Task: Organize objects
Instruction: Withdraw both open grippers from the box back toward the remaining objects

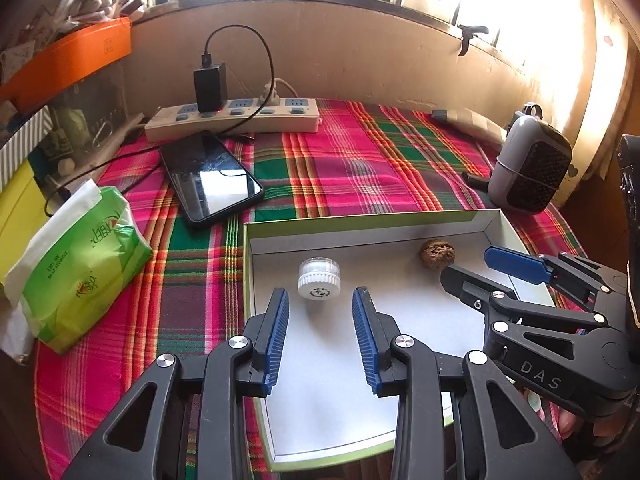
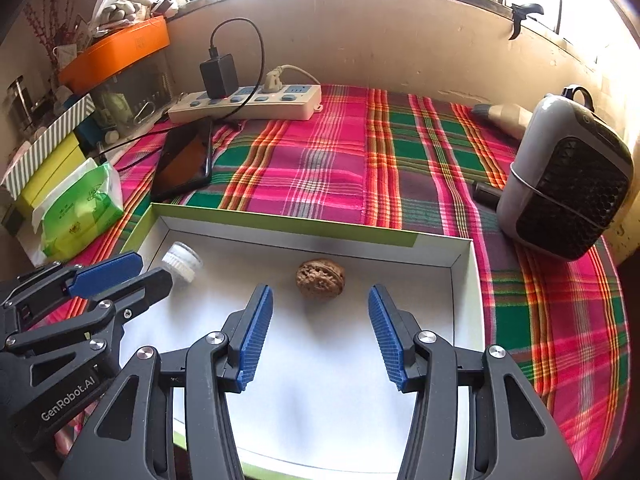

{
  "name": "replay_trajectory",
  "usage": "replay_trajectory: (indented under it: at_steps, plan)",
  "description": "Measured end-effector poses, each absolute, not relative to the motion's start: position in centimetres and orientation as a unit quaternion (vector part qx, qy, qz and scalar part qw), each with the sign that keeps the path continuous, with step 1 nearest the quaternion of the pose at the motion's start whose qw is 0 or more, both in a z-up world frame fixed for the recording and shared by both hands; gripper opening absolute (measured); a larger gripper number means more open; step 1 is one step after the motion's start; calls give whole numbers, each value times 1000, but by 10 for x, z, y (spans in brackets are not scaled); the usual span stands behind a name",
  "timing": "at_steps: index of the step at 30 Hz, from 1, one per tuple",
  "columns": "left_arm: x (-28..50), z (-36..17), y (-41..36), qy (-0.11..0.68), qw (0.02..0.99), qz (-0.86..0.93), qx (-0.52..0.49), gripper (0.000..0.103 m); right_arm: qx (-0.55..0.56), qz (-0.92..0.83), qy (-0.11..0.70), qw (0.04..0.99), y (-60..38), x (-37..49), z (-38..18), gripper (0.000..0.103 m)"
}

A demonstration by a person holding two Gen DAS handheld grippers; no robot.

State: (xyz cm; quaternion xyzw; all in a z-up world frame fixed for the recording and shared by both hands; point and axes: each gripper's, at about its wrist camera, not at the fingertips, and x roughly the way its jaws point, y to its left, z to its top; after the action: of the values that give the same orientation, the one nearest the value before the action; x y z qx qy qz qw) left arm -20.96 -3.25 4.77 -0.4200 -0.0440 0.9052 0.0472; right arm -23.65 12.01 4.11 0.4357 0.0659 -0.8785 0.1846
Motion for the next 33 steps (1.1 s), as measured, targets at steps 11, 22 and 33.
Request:
replay_trajectory:
  at_steps: [11,22,33]
  plan:
    - [-162,61,-36,-58,50,913,-401,31,416,-889,56,184,131,-194,59,51]
    - [-114,64,-38,-68,51,920,-383,31,400,-894,44,197,137,-143,61,51]
    - [-78,52,-52,-95,48,920,-377,31,392,-887,26,242,138,-97,52,51]
